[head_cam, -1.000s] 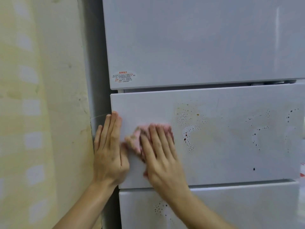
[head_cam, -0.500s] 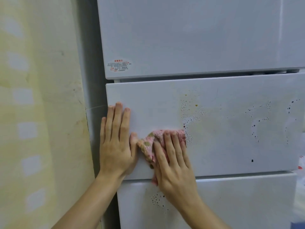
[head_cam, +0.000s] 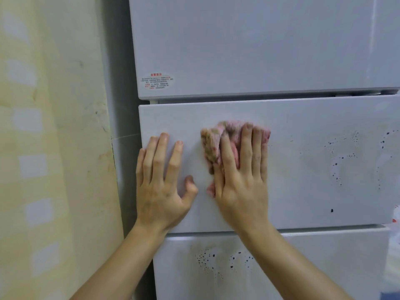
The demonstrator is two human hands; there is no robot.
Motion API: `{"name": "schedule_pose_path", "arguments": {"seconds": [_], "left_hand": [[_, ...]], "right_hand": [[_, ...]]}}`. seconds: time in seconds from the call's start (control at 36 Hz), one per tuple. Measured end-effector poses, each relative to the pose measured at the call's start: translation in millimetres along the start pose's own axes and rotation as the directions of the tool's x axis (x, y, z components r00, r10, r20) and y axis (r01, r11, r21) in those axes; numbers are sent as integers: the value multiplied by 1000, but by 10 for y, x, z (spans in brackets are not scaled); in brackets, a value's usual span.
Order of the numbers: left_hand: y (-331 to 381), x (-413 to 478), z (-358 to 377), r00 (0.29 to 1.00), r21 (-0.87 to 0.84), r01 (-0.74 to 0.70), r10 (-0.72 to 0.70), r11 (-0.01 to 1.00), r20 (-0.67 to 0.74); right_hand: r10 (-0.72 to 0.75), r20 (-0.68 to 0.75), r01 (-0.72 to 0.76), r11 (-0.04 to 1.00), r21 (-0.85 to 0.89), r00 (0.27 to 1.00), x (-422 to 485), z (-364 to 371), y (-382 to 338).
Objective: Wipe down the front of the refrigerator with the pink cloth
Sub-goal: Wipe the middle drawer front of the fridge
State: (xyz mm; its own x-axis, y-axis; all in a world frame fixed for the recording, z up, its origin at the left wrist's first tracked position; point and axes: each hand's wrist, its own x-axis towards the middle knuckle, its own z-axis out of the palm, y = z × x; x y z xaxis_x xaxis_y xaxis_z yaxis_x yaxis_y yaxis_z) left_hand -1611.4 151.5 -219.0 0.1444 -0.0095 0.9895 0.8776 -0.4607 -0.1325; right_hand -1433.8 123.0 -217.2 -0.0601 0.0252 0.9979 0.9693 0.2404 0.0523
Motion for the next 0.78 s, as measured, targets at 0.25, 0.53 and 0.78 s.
{"name": "schedule_pose_path", "arguments": {"seconds": [0.25, 0.53, 0.78], "left_hand": [[54, 34, -35, 1000, 19, -7, 7, 1000, 10], [124, 69, -51, 1000, 14, -13, 13, 1000, -8], [150, 36, -42, 1000, -31, -17, 17, 999, 2]], "right_hand": [[-135, 165, 131, 991, 38, 977, -641, -132, 115], [1, -36, -1, 1000, -7, 999, 556, -30, 99], [-59, 84, 53, 997, 63, 995, -527, -103, 100]]}}
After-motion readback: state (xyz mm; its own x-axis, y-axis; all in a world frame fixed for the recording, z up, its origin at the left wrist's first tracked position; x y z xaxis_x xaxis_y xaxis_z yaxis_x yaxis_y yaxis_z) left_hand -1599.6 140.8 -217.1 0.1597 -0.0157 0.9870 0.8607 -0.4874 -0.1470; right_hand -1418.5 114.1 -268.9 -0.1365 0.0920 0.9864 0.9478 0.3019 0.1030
